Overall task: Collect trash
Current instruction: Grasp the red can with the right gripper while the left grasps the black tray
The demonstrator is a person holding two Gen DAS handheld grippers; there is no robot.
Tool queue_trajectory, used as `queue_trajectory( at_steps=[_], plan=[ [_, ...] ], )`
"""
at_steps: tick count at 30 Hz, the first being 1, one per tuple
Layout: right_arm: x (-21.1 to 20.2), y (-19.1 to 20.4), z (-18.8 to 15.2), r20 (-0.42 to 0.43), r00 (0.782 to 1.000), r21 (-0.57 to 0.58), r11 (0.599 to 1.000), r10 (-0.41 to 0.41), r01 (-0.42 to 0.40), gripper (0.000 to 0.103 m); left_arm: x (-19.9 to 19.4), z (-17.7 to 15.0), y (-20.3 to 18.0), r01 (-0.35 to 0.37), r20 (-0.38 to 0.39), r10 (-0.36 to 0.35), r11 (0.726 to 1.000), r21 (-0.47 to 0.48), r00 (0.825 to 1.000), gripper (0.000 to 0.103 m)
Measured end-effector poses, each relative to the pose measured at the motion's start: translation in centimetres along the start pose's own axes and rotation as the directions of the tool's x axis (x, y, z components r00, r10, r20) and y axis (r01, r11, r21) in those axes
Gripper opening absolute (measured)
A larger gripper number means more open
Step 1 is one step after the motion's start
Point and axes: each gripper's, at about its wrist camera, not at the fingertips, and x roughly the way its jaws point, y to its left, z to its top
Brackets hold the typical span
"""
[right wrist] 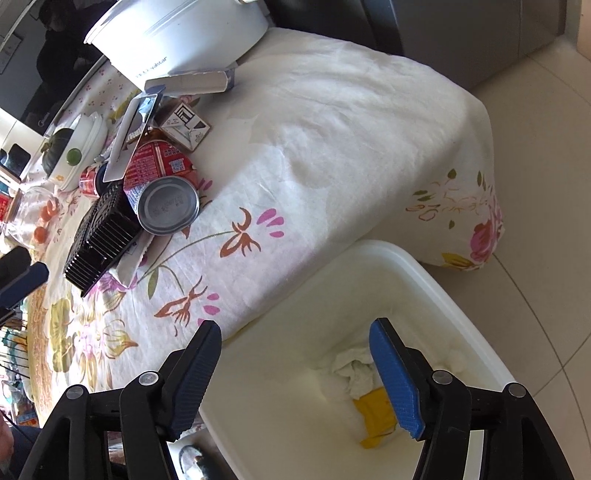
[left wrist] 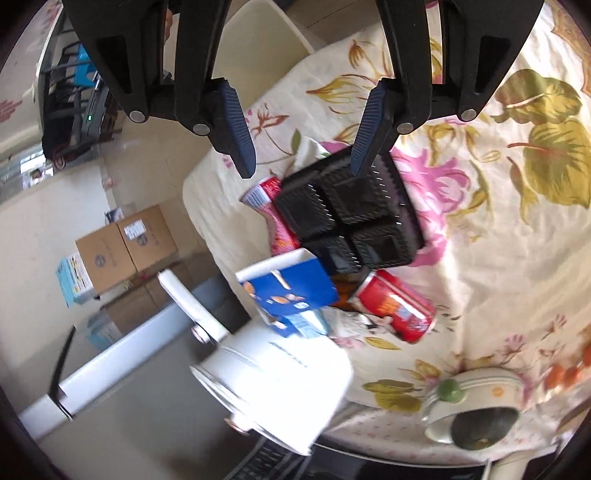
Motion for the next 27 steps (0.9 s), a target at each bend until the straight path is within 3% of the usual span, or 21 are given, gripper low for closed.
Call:
queue_trajectory(
  at_steps=[5, 11, 15, 27],
  plan=[
    [0.2, 0.2, 0.2, 0.001, 1.0, 0.008, 1.0, 0.004, -0.004, 0.072, 1.9, 0.8, 3.4, 0.048, -0.068, -0.06, 0.986, -0.161, 0.996, 0.057],
    [0.9, 0.8, 0.4, -0.005, 1.0, 0.004, 1.0, 0.017, -0.017, 0.072, 4.6, 0.0, 5.1, 0.036, -0.154, -0.084, 0.956, -0.292, 0.985, 0.057],
    [1.0, 1.3, 0.7, 0.001, 1.0, -0.001, 1.0, 0.026, -0.026, 0.072, 5.3, -0.1, 5.4, 0.05, -0.173, -0.111, 0.944, -0.326, 0.979, 0.057],
    [2.2, 3.4, 2.4, 0.016, 0.997, 0.007, 0.997, 0.071, -0.071, 0.073, 6.9, 0.4, 6.1, 0.032, -0.163, -0.099, 0.927, -0.373, 0.982, 0.063]
  ],
)
